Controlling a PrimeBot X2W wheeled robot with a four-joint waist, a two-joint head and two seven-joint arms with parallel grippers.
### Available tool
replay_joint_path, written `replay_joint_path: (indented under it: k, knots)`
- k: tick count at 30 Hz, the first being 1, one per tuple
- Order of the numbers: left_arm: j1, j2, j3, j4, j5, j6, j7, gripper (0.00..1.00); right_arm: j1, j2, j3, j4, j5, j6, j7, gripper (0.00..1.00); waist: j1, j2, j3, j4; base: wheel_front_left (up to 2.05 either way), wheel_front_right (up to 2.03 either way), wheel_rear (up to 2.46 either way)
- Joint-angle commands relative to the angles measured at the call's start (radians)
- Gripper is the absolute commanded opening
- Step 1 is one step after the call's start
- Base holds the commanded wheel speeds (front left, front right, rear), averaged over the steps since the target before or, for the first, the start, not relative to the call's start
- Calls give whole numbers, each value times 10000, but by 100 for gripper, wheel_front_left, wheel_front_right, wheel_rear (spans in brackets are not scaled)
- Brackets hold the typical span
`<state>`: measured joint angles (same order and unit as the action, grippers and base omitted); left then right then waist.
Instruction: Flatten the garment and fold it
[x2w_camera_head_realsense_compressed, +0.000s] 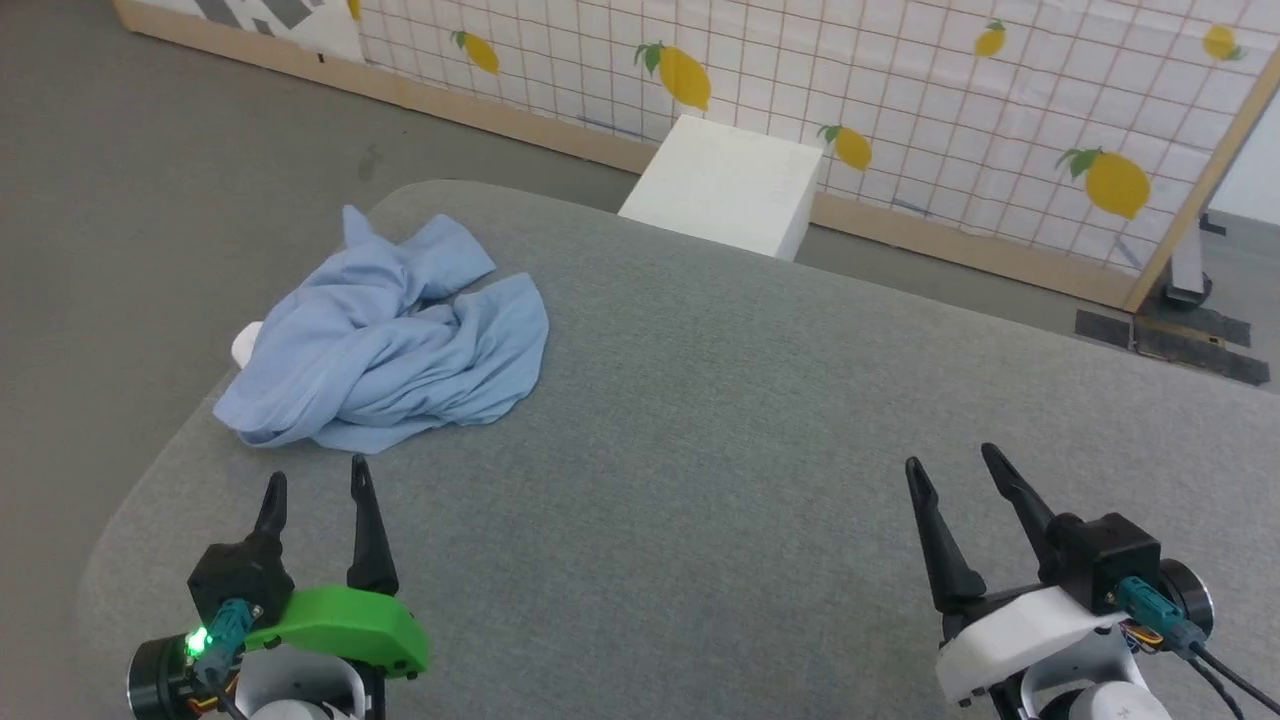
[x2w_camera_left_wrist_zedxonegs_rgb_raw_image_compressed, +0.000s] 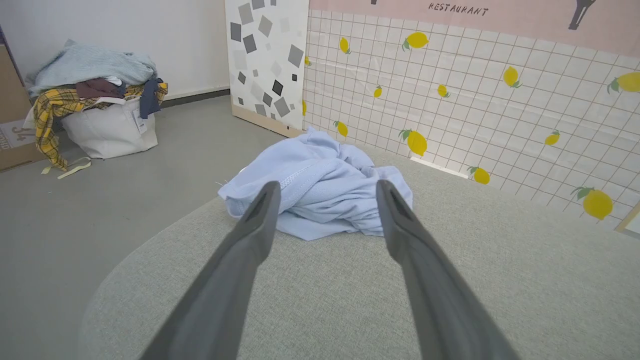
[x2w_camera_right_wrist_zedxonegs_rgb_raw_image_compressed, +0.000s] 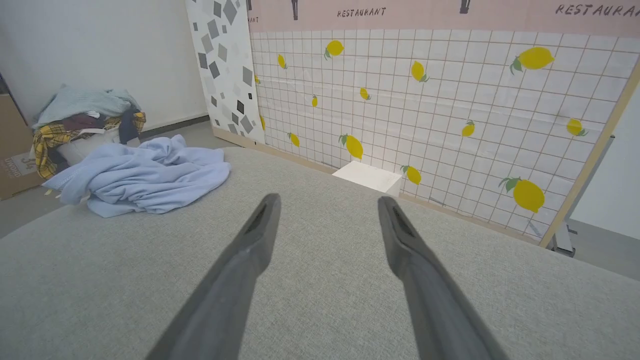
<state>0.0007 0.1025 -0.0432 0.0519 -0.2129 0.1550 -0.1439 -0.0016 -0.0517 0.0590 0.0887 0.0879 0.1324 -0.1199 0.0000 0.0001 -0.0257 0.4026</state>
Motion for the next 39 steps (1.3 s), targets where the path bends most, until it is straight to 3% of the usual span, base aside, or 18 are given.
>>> replay_joint_path:
  k: [1,28,32,39]
  knots:
    - [197,95,-19,27,-106,96,-104,100,-190,9,37,57,87,-10,-111,100,0,-1,-12,142,0,0,0]
    - [288,353,-237,313,-887,743,-649,100,-369,12,342,268,296,-14,-471,100,0,-1,103,1552,0,0,0]
    - [184,381,-197,350,-1071,853,-734,100,-452,13,409,305,303,-15,-501,100,0,-1,218,1634,0,0,0]
    - [-1196,656,-218,1010,-1652,580,-242,100,-788,14,523,171,139,-16,-419,100,0,-1,973,1331,0,0,0]
